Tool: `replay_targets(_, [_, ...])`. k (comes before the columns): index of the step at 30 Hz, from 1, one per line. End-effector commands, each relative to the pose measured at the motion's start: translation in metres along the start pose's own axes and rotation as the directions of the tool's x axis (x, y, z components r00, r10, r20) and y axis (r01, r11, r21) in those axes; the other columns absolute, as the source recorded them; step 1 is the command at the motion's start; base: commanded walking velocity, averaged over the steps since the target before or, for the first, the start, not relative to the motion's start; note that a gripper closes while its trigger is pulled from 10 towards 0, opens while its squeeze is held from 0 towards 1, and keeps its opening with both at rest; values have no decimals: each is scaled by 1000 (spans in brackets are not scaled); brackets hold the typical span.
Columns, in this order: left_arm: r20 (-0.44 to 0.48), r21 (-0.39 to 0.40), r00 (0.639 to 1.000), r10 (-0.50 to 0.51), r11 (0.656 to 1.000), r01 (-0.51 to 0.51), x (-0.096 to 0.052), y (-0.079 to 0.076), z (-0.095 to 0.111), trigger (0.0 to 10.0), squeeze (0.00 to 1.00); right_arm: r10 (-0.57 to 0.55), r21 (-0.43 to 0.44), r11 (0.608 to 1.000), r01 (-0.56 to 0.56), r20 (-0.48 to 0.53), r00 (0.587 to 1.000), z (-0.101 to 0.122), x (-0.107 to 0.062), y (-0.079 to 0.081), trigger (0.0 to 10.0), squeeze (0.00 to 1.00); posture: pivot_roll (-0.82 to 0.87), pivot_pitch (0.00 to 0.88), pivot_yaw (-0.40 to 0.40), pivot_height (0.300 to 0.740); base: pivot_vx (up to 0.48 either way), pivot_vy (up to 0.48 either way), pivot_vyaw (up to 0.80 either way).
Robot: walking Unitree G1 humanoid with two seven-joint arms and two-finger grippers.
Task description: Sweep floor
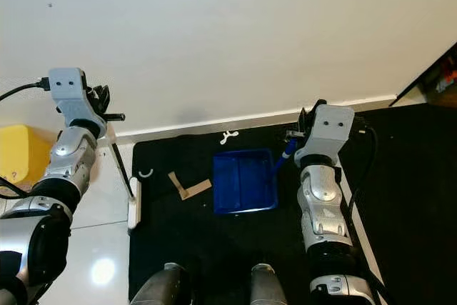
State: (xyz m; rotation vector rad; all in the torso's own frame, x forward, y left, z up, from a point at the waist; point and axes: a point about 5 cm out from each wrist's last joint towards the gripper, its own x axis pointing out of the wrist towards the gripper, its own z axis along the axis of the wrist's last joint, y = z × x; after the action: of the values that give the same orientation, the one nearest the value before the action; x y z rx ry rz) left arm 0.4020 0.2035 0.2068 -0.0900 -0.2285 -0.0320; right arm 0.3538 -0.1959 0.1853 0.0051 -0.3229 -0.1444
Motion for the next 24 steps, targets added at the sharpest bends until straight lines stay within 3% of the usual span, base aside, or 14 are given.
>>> replay_targets(1, [-56,-106,998,4,994,-10,-9,-5,-23,10000,0,51,24,999,-49,-86,995,-19,-9,9,10000,0,-65,461,74,740,0,0,0])
replay_targets(6, [-29,-147,1000,-1,989,-4,-7,-13,-20,10000,0,91,60,995,-85,-110,990,-23,-10,19,10000,0,-51,444,77,740,0,0,0])
replay_targets(7, [3,-205,1000,-13,979,13,-4,-28,-17,10000,0,134,93,988,-122,-131,982,-27,-9,30,10000,0,-37,427,81,740,0,0,0])
replay_targets(9, [14,-227,1000,-18,974,21,-3,-34,-17,10000,0,149,101,986,-136,-137,979,-27,-8,34,10000,0,-37,427,81,740,0,0,0])
replay_targets(11, [38,-268,998,-53,962,61,-1,-52,-14,10000,0,170,113,982,-151,-174,970,-32,-8,39,10000,0,-30,420,81,740,0,0,0])
replay_targets(14, [45,-276,997,-66,958,76,-1,-56,-14,10000,0,174,114,981,-154,-187,967,-34,-7,41,10000,0,-24,416,83,740,0,0,0])
replay_targets(17, [79,-319,987,-140,935,158,-1,-83,-11,10000,0,177,106,982,-155,-238,955,-41,-7,44,10000,0,-10,408,87,740,0,0,0])
replay_targets(24, [95,-370,977,-190,905,211,-7,-108,-13,10000,0,170,98,984,-149,-275,946,-47,-7,45,10000,0,1,401,91,740,0,0,0])
